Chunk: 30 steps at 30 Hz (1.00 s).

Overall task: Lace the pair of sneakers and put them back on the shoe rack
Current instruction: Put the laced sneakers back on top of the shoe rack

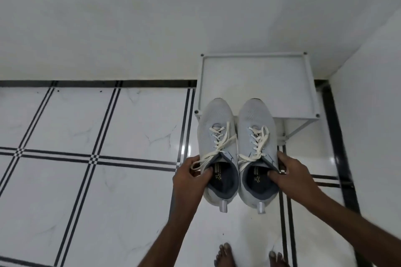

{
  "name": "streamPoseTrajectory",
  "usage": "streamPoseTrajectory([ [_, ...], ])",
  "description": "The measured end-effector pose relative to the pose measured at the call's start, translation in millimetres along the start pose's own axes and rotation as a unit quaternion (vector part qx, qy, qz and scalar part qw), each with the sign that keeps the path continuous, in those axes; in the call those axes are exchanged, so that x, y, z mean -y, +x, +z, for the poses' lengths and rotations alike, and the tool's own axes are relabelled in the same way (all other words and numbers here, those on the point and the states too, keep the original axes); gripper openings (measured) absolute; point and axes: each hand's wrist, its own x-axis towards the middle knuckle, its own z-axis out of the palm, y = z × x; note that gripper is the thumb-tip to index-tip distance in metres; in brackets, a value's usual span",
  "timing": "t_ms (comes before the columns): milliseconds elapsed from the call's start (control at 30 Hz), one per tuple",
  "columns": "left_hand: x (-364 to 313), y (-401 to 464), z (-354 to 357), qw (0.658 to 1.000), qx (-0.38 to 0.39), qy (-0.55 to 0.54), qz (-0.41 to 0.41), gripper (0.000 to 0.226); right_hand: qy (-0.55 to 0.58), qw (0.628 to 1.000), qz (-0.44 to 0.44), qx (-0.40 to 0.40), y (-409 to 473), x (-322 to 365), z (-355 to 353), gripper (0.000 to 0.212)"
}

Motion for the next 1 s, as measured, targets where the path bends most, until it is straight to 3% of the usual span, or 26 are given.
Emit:
streamPoseTrajectory([
  [233, -115, 25, 8, 0.998, 0.003, 0.009, 0.068, 0.033, 0.017, 0.998, -0.021, -0.059, 19, 75, -83, 0.030],
  [467, -177, 106, 62, 0.995, 0.029, 0.027, 0.095, 0.030, 0.033, 0.997, 0.000, -0.073, 118, 93, -133, 0.023],
  [700, -178, 200, 124, 0.994, 0.031, 0.088, 0.052, 0.024, 0.029, 0.997, 0.039, -0.061, 232, 75, -141, 0.013],
  [1000, -122, 289, 193, 0.988, 0.070, 0.140, 0.002, 0.025, -0.005, 0.994, 0.102, -0.047, 324, 16, -115, 0.012],
])
